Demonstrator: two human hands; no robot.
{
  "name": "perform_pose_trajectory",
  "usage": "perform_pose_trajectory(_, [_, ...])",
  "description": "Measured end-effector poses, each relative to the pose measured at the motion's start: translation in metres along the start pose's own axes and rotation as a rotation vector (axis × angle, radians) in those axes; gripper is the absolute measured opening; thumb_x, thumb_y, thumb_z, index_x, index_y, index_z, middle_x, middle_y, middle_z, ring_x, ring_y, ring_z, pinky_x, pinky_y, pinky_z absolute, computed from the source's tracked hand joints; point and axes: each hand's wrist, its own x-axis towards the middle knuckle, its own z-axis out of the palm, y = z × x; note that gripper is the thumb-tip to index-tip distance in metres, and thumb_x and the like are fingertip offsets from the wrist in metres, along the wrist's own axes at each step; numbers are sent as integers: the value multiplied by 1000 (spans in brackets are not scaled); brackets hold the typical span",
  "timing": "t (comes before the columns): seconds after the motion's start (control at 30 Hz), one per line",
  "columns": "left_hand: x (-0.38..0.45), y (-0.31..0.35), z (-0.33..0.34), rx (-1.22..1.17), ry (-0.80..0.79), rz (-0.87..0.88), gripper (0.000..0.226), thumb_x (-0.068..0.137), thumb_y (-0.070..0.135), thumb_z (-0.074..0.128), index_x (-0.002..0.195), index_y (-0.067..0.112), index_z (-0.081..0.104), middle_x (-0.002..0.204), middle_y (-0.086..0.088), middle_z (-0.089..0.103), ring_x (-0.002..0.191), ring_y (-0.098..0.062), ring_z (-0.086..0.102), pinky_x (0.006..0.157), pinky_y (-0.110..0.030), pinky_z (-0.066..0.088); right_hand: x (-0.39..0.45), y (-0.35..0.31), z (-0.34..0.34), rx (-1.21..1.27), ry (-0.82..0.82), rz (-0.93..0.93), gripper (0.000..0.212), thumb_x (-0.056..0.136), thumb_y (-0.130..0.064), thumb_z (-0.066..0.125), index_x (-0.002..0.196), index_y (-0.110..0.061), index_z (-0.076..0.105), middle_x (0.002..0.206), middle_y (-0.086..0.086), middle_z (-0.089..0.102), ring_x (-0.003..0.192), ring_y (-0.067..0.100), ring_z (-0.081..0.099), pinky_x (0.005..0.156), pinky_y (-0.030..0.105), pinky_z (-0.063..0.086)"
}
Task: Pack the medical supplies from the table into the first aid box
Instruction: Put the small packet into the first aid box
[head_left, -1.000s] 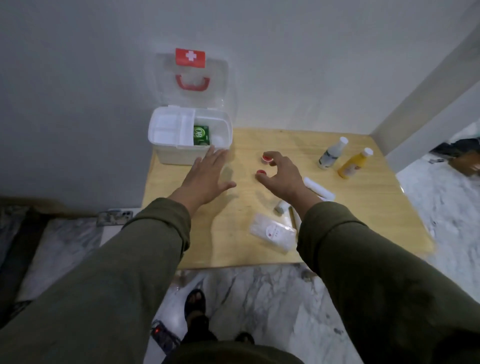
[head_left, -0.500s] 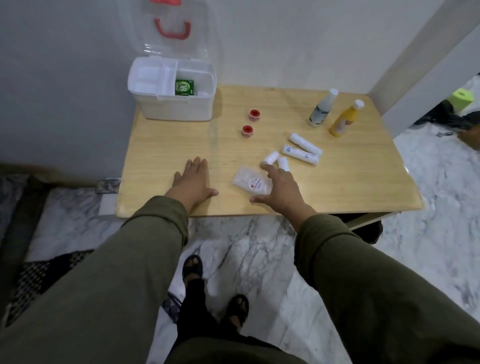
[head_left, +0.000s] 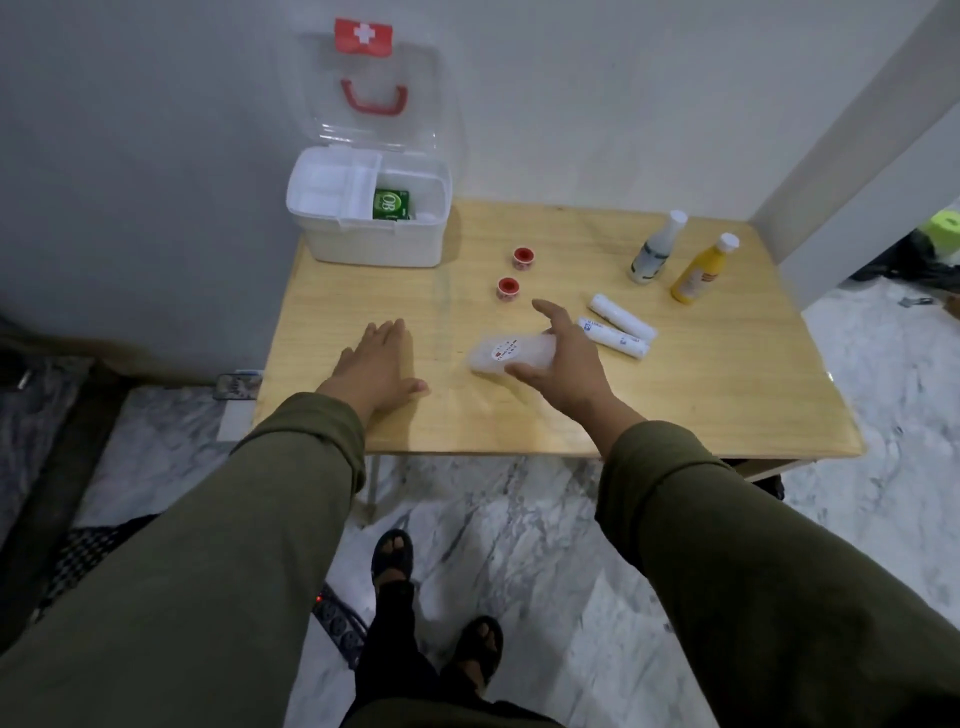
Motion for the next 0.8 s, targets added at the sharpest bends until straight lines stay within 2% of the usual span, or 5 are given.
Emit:
perform_pose_trajectory(0.17, [9,-11,-52,-46,157,27,89,89,40,59,151,14,0,160,-6,7,148,-23,7,116,-46,21,40,-41,-16,194,82,-24,69,72,-35,78,133,-24,48,133,3,53,119,22,54,102,43,45])
perform_pose_trajectory(0.27, [19,-19,-83,-54,291,68,86,88,38,61,151,14,7,159,-8,13,145,-26,17,113,-45,26,69,-65,-20,256,82,-19,69,71,-33,80,133,-19,51,138,6,52,122,24,55,103,44,46])
perform_pose_trajectory(0.4, [43,-35,-120,-30,362,95,90,86,38,64,151,13,6,160,-6,8,148,-22,4,116,-45,20,107,-95,-20,308,47,-25,84,68,-29,83,140,-17,42,143,8,48,122,22,56,106,41,45])
perform_pose_trajectory(0.7, [114,-61,-166,107,159,79,119,72,60,67,150,11,-8,160,-3,-12,147,-21,-13,116,-52,10,176,-131,-3,168,-21,-70,83,66,-27,83,139,-16,44,143,8,48,121,22,54,98,25,41])
perform_pose_trajectory(0.8, [129,-66,-167,120,79,89,126,67,66,66,149,12,-13,159,-4,-18,146,-22,-18,116,-54,5,192,-131,1,65,-68,-89,85,63,-30,85,138,-21,45,138,6,53,105,18,59,90,21,40])
